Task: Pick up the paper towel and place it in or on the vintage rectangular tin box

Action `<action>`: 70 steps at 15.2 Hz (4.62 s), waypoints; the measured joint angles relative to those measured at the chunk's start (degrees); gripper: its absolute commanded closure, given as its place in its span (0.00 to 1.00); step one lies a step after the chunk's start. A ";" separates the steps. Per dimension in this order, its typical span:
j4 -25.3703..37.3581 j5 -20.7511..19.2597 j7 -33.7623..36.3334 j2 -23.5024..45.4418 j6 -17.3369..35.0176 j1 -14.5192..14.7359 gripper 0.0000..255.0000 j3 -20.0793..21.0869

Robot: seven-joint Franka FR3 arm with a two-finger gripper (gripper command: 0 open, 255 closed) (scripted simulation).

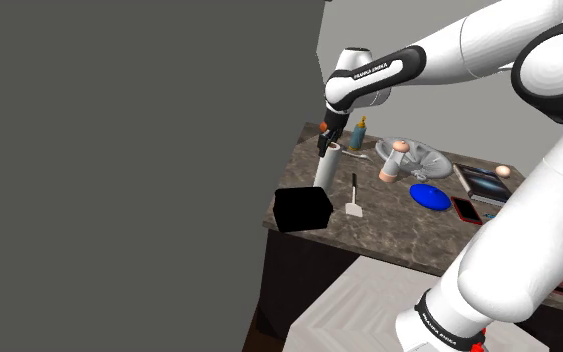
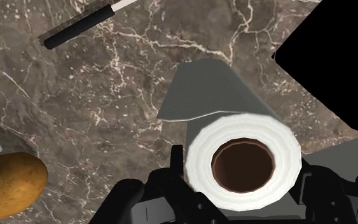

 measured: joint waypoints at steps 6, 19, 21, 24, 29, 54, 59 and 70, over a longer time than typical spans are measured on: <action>0.06 0.05 -0.01 0.02 -0.03 0.03 1.00 0.04; 4.28 -0.72 0.45 -2.51 -6.72 0.11 1.00 0.15; 5.27 -0.87 0.54 -3.11 -8.29 0.14 1.00 0.20; 6.87 -1.01 0.65 -3.69 -10.46 0.20 1.00 0.28; 9.94 -1.16 0.63 -4.50 -14.31 0.21 1.00 0.33; 17.84 -2.57 13.68 -14.60 -32.79 5.53 1.00 8.73; 16.98 -2.33 18.18 -17.00 -34.61 7.15 1.00 11.73; 6.85 -2.52 18.90 -18.78 -26.33 7.15 1.00 11.79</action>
